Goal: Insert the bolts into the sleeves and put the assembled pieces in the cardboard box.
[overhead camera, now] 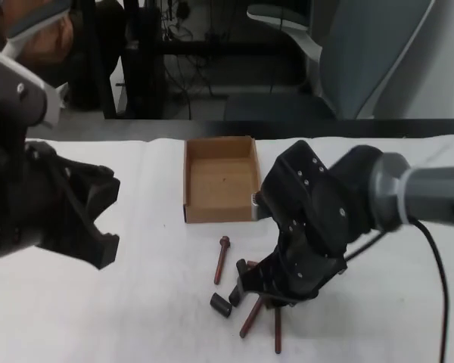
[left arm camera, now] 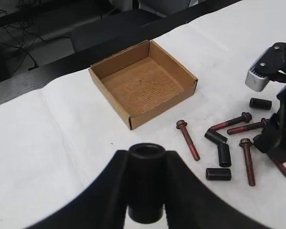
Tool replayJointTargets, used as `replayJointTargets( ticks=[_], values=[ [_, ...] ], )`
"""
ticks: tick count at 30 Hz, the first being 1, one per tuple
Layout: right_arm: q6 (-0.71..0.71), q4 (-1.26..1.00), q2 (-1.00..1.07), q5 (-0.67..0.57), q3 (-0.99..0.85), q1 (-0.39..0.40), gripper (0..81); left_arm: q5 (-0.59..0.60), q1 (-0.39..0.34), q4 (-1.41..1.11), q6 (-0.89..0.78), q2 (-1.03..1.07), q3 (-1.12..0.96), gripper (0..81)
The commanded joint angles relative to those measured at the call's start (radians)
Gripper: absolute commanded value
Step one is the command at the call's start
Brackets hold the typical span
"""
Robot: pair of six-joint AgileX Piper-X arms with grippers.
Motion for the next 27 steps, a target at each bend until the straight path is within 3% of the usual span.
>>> replayJointTargets(
  ticks=[1, 11, 17, 19, 21, 27],
  values=[
    [-0.018, 0.057, 0.045, 0.007, -0.033, -0.035, 24.5, 0.007, 0.001, -0.006, -0.008, -0.035, 0.013, 1.8],
    [0.010, 0.083, 0.072, -0.017, -0.038, -0.056, 32.6, 0.007, 0.001, -0.010, -0.005, -0.057, 0.034, 1.8],
    [0.036, 0.077, 0.093, -0.061, -0.038, -0.056, 32.1, 0.007, 0.001, -0.018, -0.006, -0.057, 0.072, 1.8],
    [0.030, 0.077, 0.096, -0.061, -0.038, -0.056, 23.5, 0.007, 0.001, -0.018, -0.008, -0.057, 0.079, 1.8],
    [-0.001, 0.070, 0.090, -0.061, -0.040, -0.054, 0.1, 0.007, 0.001, -0.018, -0.008, -0.057, 0.079, 1.8],
    [-0.089, 0.074, -0.005, -0.061, -0.074, -0.029, 0.6, 0.112, -0.001, -0.210, -0.070, -0.055, 0.120, 1.8]
  ],
)
